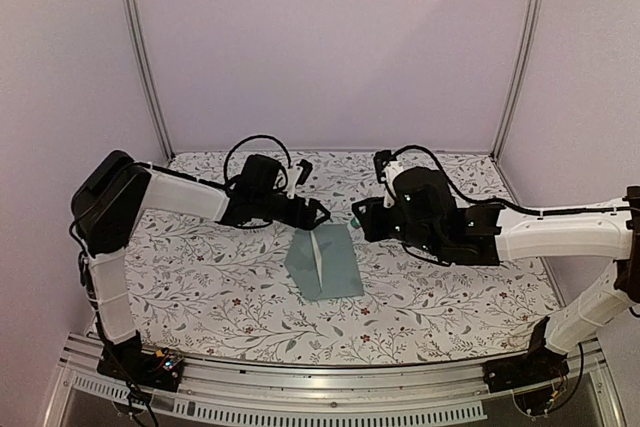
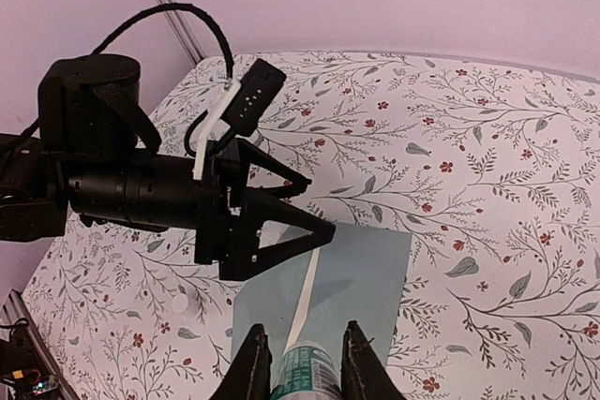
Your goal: Place the letter into the envelope and seal it
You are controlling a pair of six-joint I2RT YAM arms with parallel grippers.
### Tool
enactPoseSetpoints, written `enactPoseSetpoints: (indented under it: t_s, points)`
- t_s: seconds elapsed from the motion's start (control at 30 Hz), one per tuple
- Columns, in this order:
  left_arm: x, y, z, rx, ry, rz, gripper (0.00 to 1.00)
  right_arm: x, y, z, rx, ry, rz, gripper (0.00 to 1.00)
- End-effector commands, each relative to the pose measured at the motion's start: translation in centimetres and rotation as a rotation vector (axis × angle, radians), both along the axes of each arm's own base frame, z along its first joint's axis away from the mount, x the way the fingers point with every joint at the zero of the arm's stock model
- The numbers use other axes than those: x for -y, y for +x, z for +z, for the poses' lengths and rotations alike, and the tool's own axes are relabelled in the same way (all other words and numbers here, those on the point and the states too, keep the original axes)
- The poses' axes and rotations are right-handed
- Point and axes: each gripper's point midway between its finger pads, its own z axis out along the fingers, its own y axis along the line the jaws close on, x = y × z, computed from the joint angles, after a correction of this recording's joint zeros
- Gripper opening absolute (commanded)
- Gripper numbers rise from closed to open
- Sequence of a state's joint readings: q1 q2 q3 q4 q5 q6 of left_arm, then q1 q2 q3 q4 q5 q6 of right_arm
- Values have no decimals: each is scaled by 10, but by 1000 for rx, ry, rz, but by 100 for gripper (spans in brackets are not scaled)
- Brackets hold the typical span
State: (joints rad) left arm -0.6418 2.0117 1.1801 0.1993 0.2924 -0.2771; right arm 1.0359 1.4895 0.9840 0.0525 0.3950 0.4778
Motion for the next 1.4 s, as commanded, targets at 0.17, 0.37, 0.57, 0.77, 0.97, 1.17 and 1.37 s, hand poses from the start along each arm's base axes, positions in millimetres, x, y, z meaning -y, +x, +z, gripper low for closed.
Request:
enactPoseSetpoints:
  t_s: [0.17, 0.37, 0.57, 0.77, 0.97, 1.17, 1.37]
  points:
    - [-72, -60, 9, -12, 162, 185, 80, 53, -9, 12, 31, 65, -66, 0]
    - [-97, -117, -26, -107, 290, 198, 70, 65, -17, 21, 41, 100, -59, 0]
    - [-110, -141, -41, -152, 378, 235, 64, 67, -24, 28, 37, 140, -43, 0]
    - [-116, -146, -43, -146, 405, 271, 57, 57, -23, 23, 22, 128, -13, 0]
    - [-119, -146, -36, -108, 448, 308, 59, 51, -21, 17, 14, 111, 0, 0]
    - [-130, -148, -24, -76, 443, 368, 54, 50, -21, 13, 11, 102, 4, 0]
    - [-135, -152, -23, -71, 447, 379, 52, 48, -21, 10, 3, 99, 11, 0]
